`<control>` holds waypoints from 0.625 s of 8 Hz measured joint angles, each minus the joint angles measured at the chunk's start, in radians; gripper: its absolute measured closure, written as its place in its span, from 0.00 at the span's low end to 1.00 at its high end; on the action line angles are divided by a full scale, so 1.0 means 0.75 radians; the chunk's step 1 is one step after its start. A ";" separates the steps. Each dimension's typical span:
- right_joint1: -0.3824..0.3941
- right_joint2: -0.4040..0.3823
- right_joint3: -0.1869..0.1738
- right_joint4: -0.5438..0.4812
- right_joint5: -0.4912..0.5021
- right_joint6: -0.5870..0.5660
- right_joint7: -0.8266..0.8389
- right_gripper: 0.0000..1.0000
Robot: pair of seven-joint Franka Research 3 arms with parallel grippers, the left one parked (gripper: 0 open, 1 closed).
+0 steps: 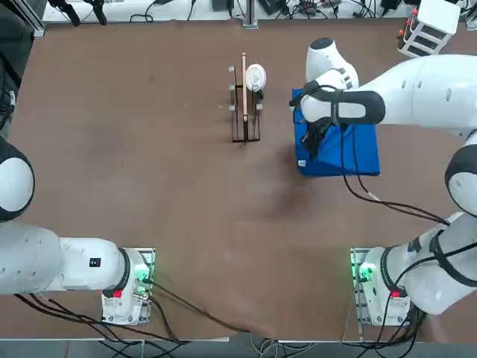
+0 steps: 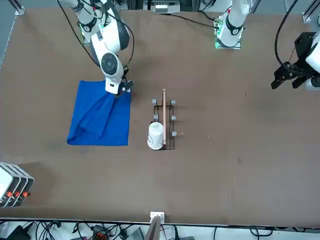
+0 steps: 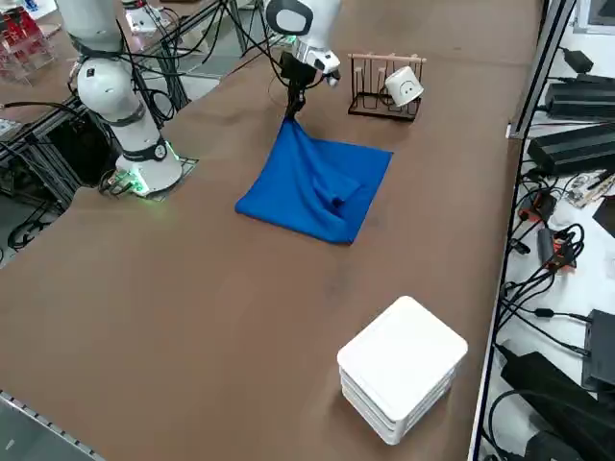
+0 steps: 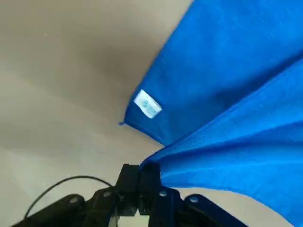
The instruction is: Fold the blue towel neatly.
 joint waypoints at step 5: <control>0.083 0.068 -0.001 0.000 0.058 0.109 0.037 0.98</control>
